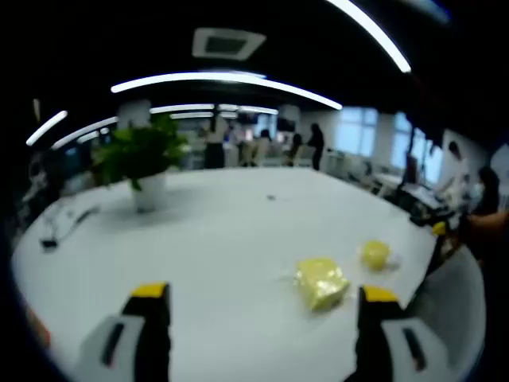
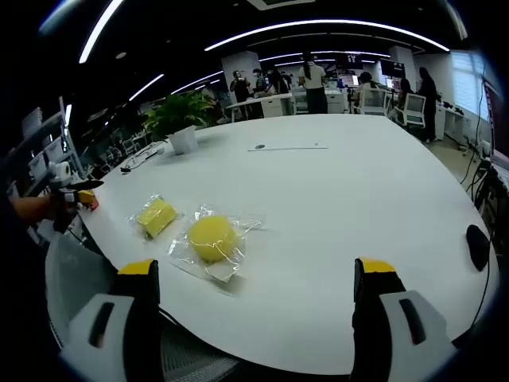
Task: Compare the silicone blocks by pressing each to a similar depth, holding the contact briefly, and releasing to observe deformation and rebound differences across the visible hardness samples.
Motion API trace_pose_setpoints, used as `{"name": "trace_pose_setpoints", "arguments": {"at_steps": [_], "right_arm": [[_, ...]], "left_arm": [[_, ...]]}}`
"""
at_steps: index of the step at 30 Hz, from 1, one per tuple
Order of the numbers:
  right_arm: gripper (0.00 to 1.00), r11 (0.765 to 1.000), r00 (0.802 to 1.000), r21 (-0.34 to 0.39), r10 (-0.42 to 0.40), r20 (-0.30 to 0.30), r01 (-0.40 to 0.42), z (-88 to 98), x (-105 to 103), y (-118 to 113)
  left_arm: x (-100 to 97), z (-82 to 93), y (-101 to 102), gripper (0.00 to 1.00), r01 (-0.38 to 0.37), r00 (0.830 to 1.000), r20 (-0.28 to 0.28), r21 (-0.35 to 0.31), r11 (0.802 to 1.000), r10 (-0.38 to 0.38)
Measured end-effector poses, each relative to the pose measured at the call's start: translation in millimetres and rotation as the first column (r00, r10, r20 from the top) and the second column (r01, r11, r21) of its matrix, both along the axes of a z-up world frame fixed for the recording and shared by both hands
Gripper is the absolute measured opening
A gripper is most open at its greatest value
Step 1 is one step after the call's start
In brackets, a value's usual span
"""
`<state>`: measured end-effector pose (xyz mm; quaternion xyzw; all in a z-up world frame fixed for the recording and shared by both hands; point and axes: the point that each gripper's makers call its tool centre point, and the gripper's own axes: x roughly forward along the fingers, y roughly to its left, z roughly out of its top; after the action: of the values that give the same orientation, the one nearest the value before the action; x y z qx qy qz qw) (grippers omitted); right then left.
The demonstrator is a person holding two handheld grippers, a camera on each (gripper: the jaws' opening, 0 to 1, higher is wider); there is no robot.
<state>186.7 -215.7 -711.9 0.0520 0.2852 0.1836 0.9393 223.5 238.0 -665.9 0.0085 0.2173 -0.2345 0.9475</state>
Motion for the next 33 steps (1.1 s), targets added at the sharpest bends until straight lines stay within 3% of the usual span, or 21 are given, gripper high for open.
{"name": "trace_pose_setpoints", "arguments": {"at_steps": [33], "right_arm": [[0.96, 1.0, 1.0, 0.01, -0.026, 0.006, 0.026, 0.7, -7.4, 0.5]], "left_arm": [[7.5, -16.0, 6.6, 1.0, -0.011, 0.999, -0.041, -0.034, 0.999, 0.009]]}}
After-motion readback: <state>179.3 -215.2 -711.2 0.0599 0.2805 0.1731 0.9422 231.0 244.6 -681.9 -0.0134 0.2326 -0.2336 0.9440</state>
